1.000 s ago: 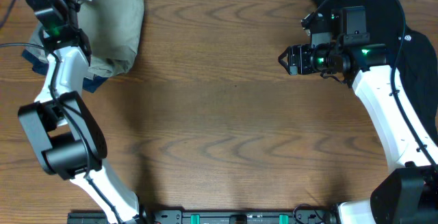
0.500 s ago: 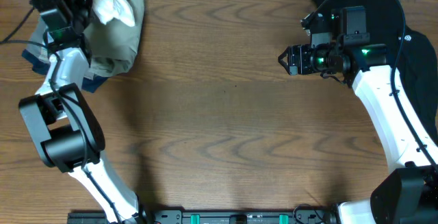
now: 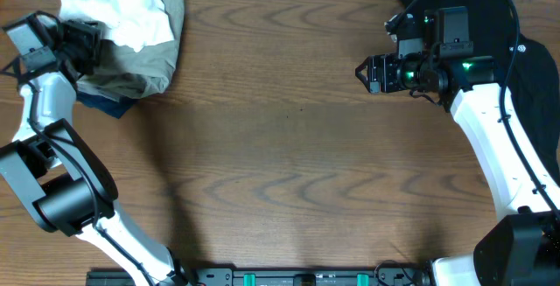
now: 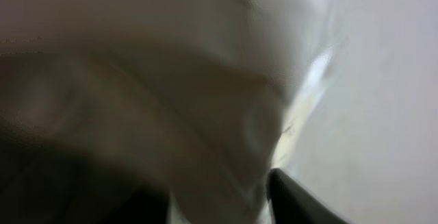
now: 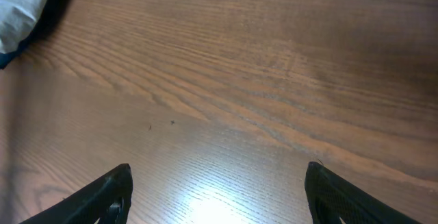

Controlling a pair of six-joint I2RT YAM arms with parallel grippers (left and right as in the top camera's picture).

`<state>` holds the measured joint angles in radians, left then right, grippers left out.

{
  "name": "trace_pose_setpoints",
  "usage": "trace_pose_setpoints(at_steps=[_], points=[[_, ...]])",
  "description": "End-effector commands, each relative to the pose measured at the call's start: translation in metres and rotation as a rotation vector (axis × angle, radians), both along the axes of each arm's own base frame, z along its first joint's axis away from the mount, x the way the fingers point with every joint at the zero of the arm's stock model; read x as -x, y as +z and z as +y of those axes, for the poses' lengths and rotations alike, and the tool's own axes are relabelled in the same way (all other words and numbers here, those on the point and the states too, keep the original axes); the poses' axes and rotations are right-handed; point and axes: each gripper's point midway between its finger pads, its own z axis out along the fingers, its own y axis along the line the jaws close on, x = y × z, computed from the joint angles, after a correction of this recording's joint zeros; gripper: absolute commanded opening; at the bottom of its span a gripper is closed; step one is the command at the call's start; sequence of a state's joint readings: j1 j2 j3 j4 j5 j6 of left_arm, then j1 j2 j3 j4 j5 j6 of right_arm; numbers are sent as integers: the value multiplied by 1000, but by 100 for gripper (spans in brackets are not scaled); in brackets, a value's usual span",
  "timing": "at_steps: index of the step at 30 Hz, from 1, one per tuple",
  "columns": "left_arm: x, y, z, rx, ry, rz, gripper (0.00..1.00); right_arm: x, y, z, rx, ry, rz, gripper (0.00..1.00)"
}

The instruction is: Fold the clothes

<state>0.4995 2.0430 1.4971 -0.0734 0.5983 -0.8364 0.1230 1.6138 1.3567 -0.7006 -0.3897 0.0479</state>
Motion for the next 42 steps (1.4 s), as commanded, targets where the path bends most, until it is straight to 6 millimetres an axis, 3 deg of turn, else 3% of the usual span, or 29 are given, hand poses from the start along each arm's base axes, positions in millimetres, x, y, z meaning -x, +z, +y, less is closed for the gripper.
trace_pose_setpoints(at_steps=[1,4,8,14,16,21,25,28,32,35,39,42], points=[[7,14,-13,-75,-151,-31,56,-1,-1,5,-1,14,-2,79],[21,10,-23,-117,-245,-3,56,-1,-2,4,-1,14,1,79],[45,19,-26,-229,-329,41,55,0,-2,4,0,14,3,80],[102,39,13,-502,-208,294,56,0,-2,4,0,14,4,80],[109,57,18,-566,-176,296,56,-1,-2,4,0,15,-2,80],[75,97,8,-716,-200,119,56,-5,1,5,-2,15,-21,80],[24,117,-12,-866,-236,-48,56,-4,1,5,-2,15,-18,80],[-16,121,-27,-991,-224,-140,61,-1,-2,5,0,15,-2,81],[-57,97,-36,-1135,-200,-179,67,4,-6,4,3,15,23,82],[-72,61,-22,-1203,-146,-114,68,9,-12,3,6,15,48,83],[-72,6,8,-1224,-82,14,73,15,-20,2,14,21,74,83],[-68,-34,17,-1220,-125,88,78,16,-23,2,18,26,78,84]])
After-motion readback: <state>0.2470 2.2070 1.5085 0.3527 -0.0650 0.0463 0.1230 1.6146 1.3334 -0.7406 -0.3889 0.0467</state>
